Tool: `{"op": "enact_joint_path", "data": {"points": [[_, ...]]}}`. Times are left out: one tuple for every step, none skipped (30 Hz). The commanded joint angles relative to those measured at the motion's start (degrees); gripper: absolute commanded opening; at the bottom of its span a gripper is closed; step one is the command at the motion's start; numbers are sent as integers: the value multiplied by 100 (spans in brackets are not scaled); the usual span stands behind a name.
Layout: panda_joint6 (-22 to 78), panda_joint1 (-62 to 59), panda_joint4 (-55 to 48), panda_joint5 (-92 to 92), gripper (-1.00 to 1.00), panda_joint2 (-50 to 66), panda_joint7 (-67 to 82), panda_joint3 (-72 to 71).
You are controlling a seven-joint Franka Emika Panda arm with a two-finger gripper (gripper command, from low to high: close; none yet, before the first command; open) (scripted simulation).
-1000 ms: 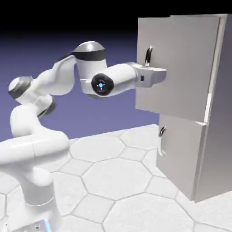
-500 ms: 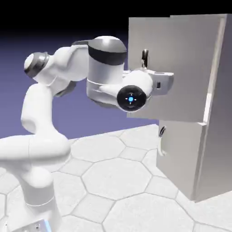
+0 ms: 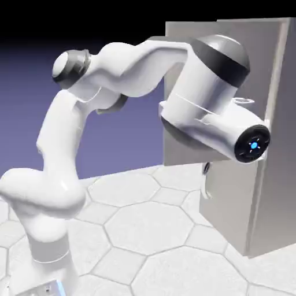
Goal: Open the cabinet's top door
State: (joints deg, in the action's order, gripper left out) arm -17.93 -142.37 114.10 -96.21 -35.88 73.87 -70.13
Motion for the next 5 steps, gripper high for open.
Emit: {"op": "enact_joint_path", "data": {"points": [[57,-208,-169,74,-100,56,60,-199],[121,-415,-332,134,-100,94,114,-394],[188,-626,-494,185,-100,122,162,-590],[244,-799,-627,223,-100,141,200,-750],[244,-799,-627,223,100,141,200,-750]]}}
